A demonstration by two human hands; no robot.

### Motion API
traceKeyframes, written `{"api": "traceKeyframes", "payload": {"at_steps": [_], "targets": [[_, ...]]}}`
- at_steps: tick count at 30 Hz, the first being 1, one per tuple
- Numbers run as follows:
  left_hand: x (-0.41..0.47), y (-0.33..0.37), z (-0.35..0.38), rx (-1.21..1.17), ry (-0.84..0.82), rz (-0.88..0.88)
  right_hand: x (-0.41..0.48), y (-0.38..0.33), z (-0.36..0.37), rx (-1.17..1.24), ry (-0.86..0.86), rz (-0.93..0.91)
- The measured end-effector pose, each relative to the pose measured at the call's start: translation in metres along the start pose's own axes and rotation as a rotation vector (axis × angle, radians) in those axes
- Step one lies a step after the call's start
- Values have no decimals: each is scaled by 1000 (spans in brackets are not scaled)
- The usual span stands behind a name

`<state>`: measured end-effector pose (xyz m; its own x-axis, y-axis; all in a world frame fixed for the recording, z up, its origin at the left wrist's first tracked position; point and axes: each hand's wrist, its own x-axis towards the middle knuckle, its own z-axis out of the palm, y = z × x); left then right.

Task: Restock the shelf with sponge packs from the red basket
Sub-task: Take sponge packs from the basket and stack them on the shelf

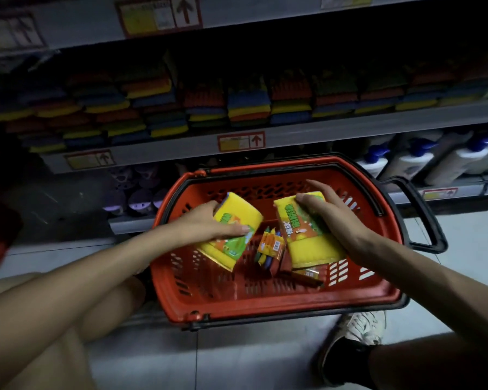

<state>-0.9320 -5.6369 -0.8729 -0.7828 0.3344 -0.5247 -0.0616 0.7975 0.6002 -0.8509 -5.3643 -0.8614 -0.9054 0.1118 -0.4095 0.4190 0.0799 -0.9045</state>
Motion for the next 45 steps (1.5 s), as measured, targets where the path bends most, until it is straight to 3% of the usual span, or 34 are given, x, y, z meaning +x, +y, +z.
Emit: {"api": "traceKeyframes", "payload": {"at_steps": [4, 9, 20, 28, 33, 40, 45], "targets": [[-23, 40, -24, -107, 6, 96, -2, -45, 9, -11, -38, -97], [-48, 59, -48, -458, 28, 152, -12, -92, 9, 28, -65, -148], [-49, 85, -60, -855, 149, 369, -18, -136, -5, 13, 1, -290], [-33, 85, -68, -1269, 515, 209, -8, -148, 7, -110, 5, -329], [-34, 82, -75, -1458, 507, 175, -13, -147, 6, -184, -98, -352], [-45, 90, -60, -1301, 437, 213, -15, -138, 19, -126, -221, -369], [-53, 86, -66, -1163, 291, 217, -13, -139, 16, -79, -246, -386]]}}
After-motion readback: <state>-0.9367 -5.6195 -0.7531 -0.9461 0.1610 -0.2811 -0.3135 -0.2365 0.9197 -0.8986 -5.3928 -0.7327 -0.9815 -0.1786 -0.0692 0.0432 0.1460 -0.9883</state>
